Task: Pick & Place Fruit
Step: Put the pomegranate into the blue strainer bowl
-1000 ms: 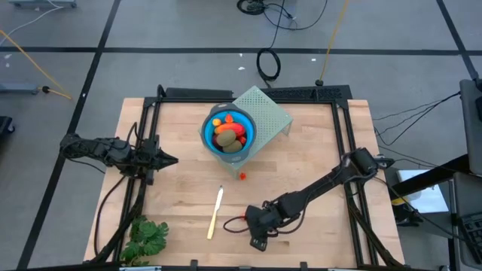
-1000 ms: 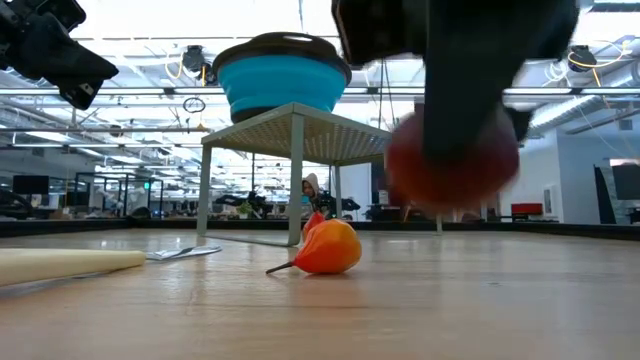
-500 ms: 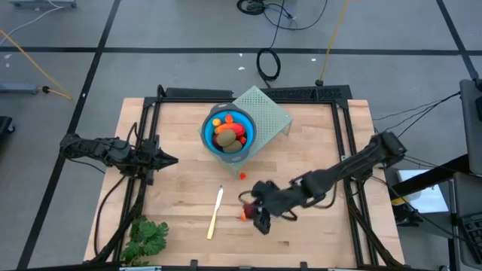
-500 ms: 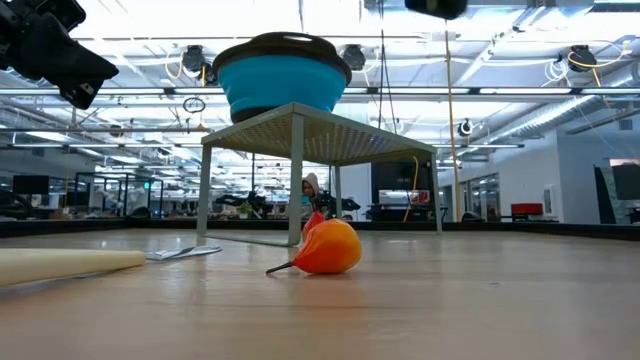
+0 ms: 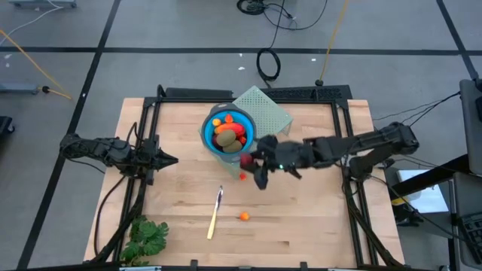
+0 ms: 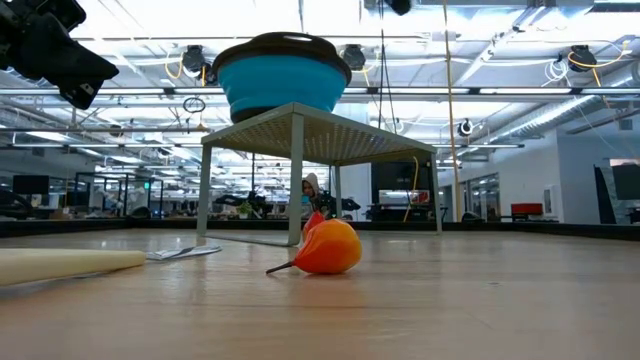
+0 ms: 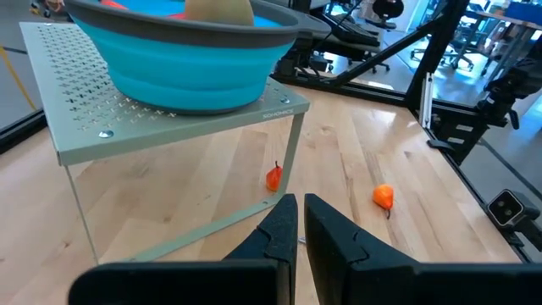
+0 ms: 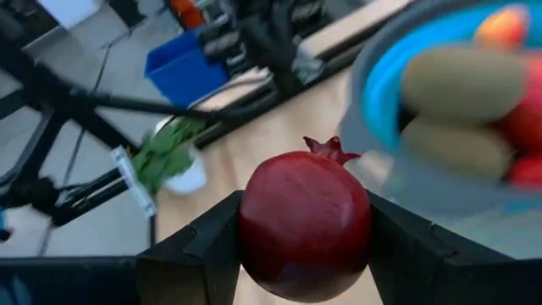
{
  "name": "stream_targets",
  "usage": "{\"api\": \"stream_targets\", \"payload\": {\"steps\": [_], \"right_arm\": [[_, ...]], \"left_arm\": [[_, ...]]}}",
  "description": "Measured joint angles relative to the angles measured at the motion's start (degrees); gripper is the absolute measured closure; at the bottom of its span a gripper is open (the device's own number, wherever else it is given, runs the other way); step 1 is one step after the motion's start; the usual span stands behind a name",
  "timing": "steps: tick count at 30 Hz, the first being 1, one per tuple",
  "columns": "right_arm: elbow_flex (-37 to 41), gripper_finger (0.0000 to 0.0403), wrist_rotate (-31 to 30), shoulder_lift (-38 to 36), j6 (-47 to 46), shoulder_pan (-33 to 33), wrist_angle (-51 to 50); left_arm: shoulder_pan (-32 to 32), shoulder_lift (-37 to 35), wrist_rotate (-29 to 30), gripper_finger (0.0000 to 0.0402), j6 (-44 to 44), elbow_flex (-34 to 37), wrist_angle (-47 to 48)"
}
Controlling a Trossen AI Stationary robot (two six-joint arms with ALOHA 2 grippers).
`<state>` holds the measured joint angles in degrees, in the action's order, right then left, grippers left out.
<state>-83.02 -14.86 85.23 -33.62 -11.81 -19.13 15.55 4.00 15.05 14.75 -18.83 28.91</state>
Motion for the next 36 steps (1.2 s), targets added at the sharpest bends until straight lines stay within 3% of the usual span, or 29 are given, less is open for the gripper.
{"api": "stream_targets", "payload": {"steps": [6, 22, 36], "right_arm": [[0.0, 0.0204, 4.8, 0.1, 8.9, 6.6, 5.8], [0.0, 0.0204, 4.5, 0.2, 27.7, 20.1, 7.6], [-1.1, 0.0204, 5.1, 4.7, 35.0, 22.1, 7.3]], "left_arm": [[0.0, 0.0, 0.0, 0.0378, 0.2, 0.0, 0.0], [0.0, 0.0, 0.1, 0.0378, 0.4, 0.0, 0.0], [0.0, 0.0, 2.6, 0.0378, 0.5, 0.0, 0.0]]}}
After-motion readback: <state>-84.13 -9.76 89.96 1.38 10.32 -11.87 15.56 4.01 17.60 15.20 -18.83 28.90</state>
